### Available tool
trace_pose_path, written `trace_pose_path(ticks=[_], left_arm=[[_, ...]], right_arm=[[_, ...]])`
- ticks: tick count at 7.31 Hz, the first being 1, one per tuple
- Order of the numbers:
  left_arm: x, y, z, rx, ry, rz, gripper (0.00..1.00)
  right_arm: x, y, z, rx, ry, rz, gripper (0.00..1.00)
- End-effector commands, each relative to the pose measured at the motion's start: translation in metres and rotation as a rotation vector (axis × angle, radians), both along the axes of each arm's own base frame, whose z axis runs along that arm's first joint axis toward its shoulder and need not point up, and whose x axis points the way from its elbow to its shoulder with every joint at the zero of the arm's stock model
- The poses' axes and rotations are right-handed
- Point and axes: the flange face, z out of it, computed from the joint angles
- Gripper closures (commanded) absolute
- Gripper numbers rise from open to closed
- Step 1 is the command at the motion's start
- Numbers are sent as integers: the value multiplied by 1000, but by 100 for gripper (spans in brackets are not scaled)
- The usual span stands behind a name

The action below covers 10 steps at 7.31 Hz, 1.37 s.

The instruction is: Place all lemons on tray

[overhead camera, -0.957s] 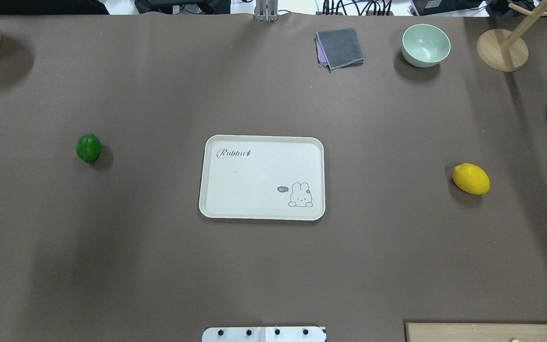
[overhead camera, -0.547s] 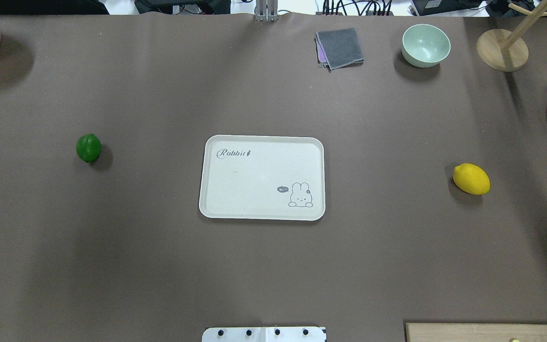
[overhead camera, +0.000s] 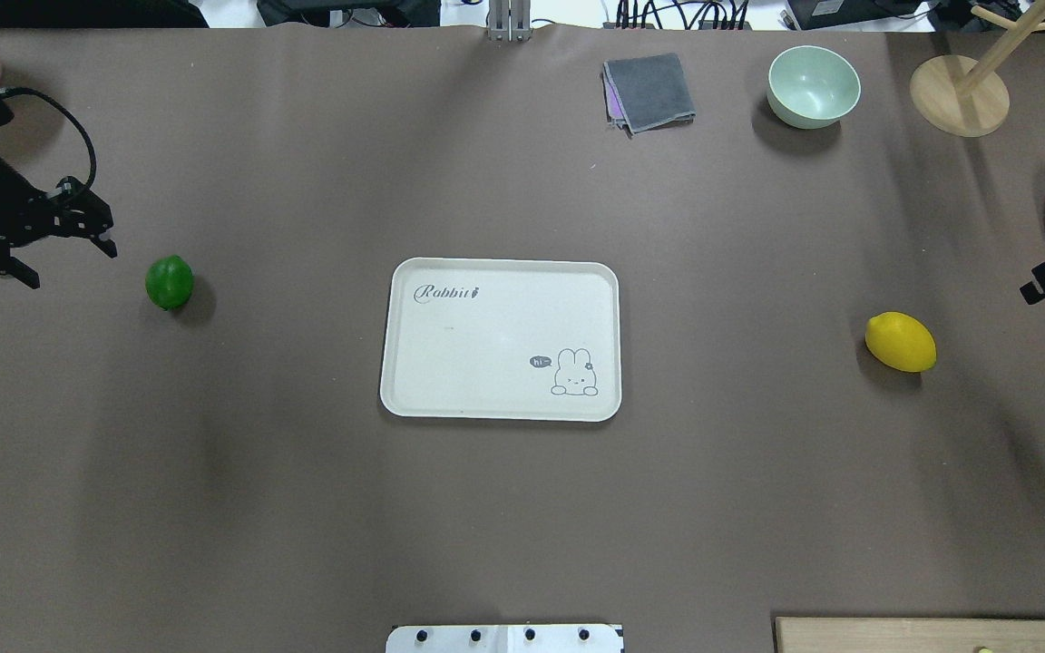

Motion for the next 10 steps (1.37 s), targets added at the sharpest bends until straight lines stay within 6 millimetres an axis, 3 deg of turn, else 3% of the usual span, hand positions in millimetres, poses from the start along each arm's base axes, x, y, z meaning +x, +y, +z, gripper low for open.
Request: trace_pose_path(ticks=[1,2,5,6,7,9,10], left_arm=[[44,0,-5,60,-37,51,6],[62,-4,20,89,-47,59,6],[86,-22,38,171,-39,148,7],[90,-27,39,172,-41,150,7],[91,-28,44,180,-51,158,9],[93,-29,49,187,-57,167,15],[92,-29,50,197,-56,177,32]], right_arm=[[-53,-3,-21,87,25,-52,1],[-68,1,-24,84,23,-58,1],[-130,20,-30,260,63,-144,1],[-151,25,-23,338,78,-186,1],[-155,23,-11,392,88,-239,1],[-154,21,-7,419,97,-274,1],[-157,18,5,403,106,-282,1]])
